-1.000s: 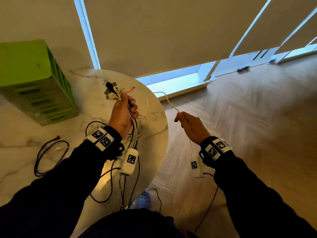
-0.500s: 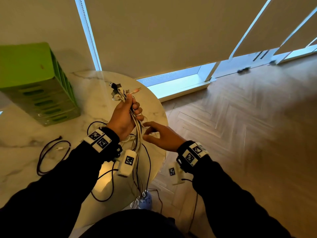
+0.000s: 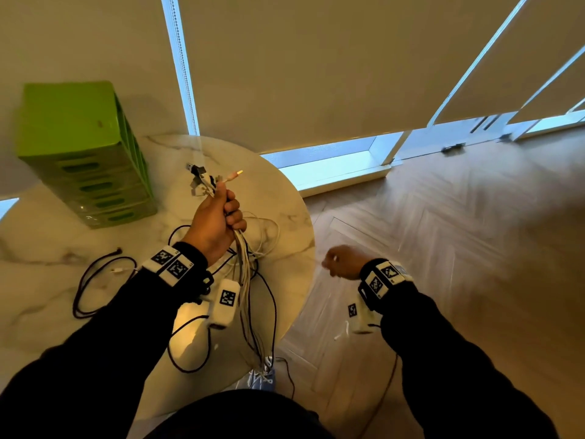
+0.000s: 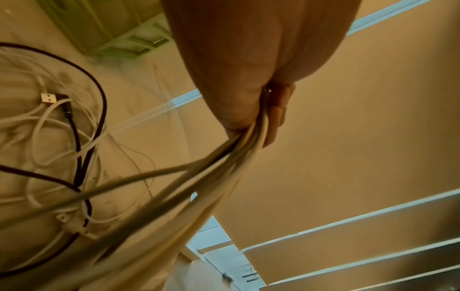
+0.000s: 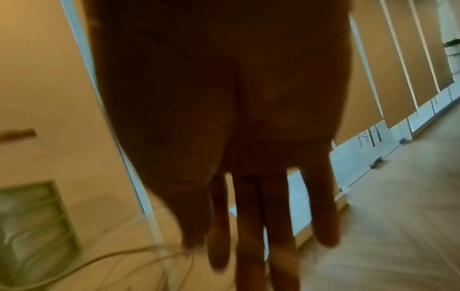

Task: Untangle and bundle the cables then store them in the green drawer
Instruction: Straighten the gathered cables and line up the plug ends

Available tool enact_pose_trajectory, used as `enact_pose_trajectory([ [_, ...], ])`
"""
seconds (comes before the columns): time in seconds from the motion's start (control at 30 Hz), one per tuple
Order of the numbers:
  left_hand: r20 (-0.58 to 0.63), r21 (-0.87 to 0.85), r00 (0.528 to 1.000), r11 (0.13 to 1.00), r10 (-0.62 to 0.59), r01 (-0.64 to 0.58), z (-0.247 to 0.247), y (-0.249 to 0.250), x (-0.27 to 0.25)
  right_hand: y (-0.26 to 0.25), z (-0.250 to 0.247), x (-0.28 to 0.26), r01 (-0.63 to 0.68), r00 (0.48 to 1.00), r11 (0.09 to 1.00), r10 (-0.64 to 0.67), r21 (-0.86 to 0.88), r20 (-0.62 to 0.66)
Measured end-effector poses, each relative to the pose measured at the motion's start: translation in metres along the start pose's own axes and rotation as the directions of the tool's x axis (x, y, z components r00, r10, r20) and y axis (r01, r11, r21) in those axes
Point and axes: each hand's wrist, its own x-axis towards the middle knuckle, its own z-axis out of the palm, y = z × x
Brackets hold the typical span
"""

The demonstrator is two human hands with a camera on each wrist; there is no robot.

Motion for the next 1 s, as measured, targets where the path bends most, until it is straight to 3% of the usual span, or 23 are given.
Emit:
enact_pose_trajectory([
  [0.03,0.03,0.002,1.0,1.0,-0.006,0.006,0.002,0.001,-0.003,0.0,0.006,-0.003,-0.007,0.991,0.999,0.013,-0.046,0.132],
  [0.1,0.091,0.031,0.996,0.999,-0.016,0.013,0.007,0.003,-0.008,-0.012,0.015,-0.008,0.091,0.968,0.995,-0.097,0.036,0.232],
  [0.23,0.215,0.177,0.976,0.984,-0.037,-0.002,0.018,0.006,-0.021,-0.071,0.025,-0.012,0.425,0.896,0.856,-0.445,0.294,-0.001],
  [0.3,0.242,0.262,0.968,0.965,-0.063,-0.002,0.021,0.01,-0.026,-0.104,0.028,-0.012,0.493,0.847,0.77,-0.532,0.405,-0.018],
  [0.4,0.251,0.39,0.964,0.921,-0.092,-0.014,0.016,0.024,-0.034,-0.14,0.038,-0.013,0.462,0.798,0.711,-0.594,0.529,0.1],
  [0.47,0.243,0.434,0.966,0.9,-0.084,-0.031,0.009,0.037,-0.036,-0.149,0.048,-0.013,0.371,0.748,0.719,-0.607,0.588,0.271],
  [0.57,0.218,0.28,0.975,0.96,-0.049,-0.014,-0.008,0.059,-0.038,-0.14,0.059,-0.008,0.298,0.659,0.784,-0.582,0.545,0.476],
  [0.63,0.217,0.108,0.976,0.994,-0.014,-0.01,-0.022,0.069,-0.04,-0.134,0.048,-0.005,0.311,0.683,0.825,-0.539,0.471,0.493],
  [0.7,0.213,-0.036,0.976,0.999,0.034,-0.027,-0.032,0.072,-0.043,-0.131,0.025,-0.002,0.323,0.774,0.856,-0.485,0.405,0.408],
  [0.8,0.157,-0.212,0.974,0.969,0.164,-0.129,-0.038,0.073,-0.045,-0.134,-0.007,0.006,0.436,0.887,0.89,-0.45,0.13,0.106],
  [0.9,0.046,-0.33,0.959,0.91,0.28,-0.25,-0.037,0.081,-0.046,-0.131,-0.013,0.023,0.404,0.887,0.914,-0.402,-0.039,-0.228],
  [1.0,-0.038,-0.37,0.94,0.869,0.338,-0.328,-0.042,0.099,-0.047,-0.121,0.012,0.034,0.334,0.892,0.942,-0.329,-0.039,-0.312],
])
